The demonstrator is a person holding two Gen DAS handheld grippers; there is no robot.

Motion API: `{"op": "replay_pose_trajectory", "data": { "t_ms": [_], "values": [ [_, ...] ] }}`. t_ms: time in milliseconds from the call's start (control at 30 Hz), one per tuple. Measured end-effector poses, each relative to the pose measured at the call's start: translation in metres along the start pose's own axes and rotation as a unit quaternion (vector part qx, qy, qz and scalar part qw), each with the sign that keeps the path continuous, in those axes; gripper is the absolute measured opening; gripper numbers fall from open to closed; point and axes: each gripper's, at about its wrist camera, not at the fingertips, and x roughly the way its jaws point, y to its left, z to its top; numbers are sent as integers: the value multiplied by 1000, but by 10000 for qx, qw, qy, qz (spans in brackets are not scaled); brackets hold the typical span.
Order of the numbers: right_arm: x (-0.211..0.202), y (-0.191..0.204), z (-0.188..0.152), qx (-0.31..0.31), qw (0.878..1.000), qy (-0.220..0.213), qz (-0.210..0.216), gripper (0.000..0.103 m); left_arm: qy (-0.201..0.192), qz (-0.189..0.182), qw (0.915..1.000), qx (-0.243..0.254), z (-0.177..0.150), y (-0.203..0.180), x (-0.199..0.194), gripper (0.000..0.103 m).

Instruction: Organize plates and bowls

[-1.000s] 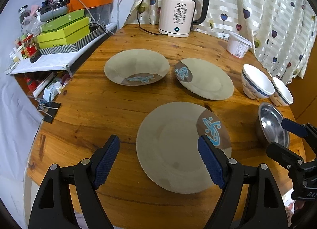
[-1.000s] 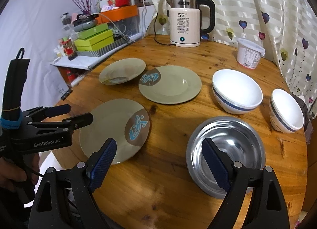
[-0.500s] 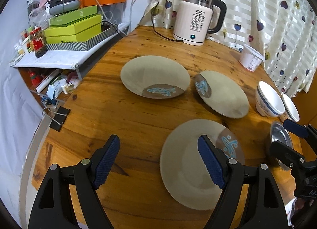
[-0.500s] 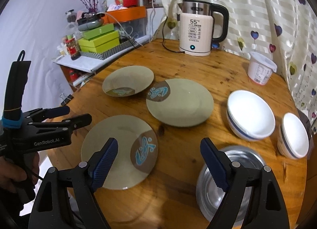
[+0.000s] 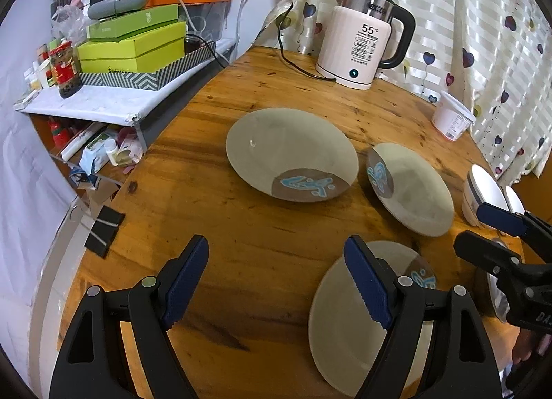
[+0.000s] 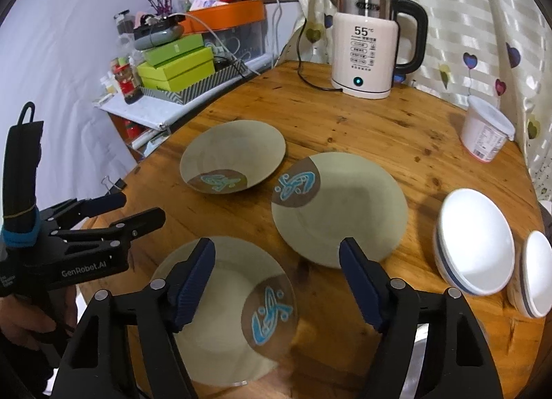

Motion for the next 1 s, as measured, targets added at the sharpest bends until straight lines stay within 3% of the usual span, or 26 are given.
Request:
{"op": "replay_pose_trajectory", "data": {
  "t_ms": [633,833,1000],
  "values": [
    [71,0,73,26,9987,374,338,55,-149,67,9992,-377,41,37,29,81],
    [100,-1,89,39,9977,523,428,52,-2,-24,9983,-577,50,44,47,68],
    [125,-6,96,131,9960,708,523,49,109,-99,9977,-669,54,46,60,63]
  ]
}}
